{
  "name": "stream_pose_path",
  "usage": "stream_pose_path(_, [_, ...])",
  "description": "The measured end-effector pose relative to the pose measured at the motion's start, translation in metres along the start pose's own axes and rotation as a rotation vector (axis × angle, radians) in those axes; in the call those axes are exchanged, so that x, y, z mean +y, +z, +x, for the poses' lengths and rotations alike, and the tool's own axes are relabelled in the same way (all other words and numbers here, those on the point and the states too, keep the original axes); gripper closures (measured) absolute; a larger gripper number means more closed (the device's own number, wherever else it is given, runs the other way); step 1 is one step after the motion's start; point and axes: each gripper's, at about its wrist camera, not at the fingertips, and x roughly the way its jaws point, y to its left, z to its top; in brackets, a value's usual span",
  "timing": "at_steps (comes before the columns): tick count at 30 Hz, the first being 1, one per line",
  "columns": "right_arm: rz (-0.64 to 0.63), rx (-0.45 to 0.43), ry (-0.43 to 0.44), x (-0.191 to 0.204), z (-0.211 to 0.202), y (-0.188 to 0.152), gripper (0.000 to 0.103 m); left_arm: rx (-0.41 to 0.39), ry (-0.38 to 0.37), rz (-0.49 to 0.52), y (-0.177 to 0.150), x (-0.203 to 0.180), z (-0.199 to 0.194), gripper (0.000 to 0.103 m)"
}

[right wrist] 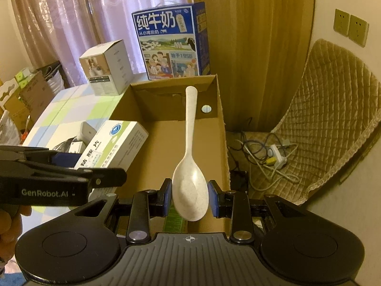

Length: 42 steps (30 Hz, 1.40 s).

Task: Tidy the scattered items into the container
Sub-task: 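Carry the tablet box and spoon over the cardboard box with both tools, then open the left tool over the box while the right tool releases the spoon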

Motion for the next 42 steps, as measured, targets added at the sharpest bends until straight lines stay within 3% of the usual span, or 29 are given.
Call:
stream_pose_path(9, [0.003,0.018,0.001,-0.004,0.010,-0.004,0.074,0.005,0.021,-0.021,0.000,0.009,0.013,0.035])
stream_pose_path(29, [0.029,0.048,0.054,0.009,0.022,-0.001,0.074,-0.024,0.055,-0.028,-0.010,0.034,-0.016,0.032])
stream_pose_path(42, [0.065,0.021,0.025,0.007,0.005,-0.016,0.057,-0.034,0.075,-0.058,-0.026,0.055,-0.037,0.030])
